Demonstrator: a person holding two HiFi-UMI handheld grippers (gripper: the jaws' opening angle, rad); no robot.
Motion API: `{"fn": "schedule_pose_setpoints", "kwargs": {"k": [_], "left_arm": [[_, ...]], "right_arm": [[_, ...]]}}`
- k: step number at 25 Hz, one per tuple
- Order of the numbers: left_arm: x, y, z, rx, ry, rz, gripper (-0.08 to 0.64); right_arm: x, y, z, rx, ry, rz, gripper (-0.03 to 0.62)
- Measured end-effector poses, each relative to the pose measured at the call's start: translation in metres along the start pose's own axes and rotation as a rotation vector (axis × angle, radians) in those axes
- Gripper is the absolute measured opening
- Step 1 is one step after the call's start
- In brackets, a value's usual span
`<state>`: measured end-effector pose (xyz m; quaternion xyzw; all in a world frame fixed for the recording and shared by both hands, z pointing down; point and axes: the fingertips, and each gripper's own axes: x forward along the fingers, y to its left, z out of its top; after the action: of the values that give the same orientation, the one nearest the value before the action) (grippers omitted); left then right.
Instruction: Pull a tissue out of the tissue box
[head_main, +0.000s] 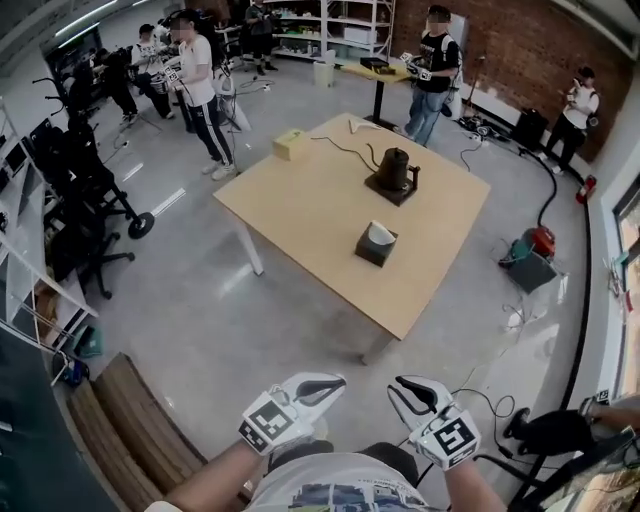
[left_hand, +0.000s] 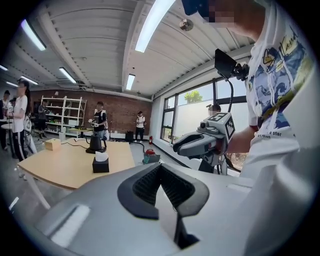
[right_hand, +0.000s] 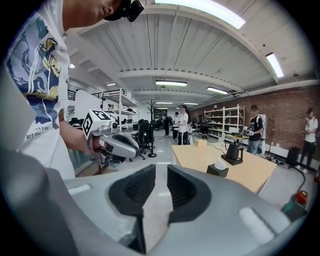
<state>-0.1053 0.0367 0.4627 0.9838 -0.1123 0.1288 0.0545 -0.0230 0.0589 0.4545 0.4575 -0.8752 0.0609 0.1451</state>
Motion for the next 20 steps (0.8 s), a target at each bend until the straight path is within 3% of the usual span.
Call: {"fn": "schedule_pose_setpoints", "kwargs": {"k": [8, 15, 20], "left_arm": [[0.001, 0.049, -0.001, -0.041, -0.019, -0.020, 0.006], [0.034, 0.098, 0.006, -0.037, -0.001, -0.011, 0.006], [0.074, 0.136, 0.031, -0.012, 0.004, 0.013, 0.006]], "right_arm": [[0.043, -0.012, 0.013, 0.000, 0.069, -0.015, 0.063], [0.086, -0.062, 0.018, 0.003, 0.050, 0.005, 0.063], [0.110, -0.125, 0.031, -0.011, 0.024, 0.022, 0.064]]}}
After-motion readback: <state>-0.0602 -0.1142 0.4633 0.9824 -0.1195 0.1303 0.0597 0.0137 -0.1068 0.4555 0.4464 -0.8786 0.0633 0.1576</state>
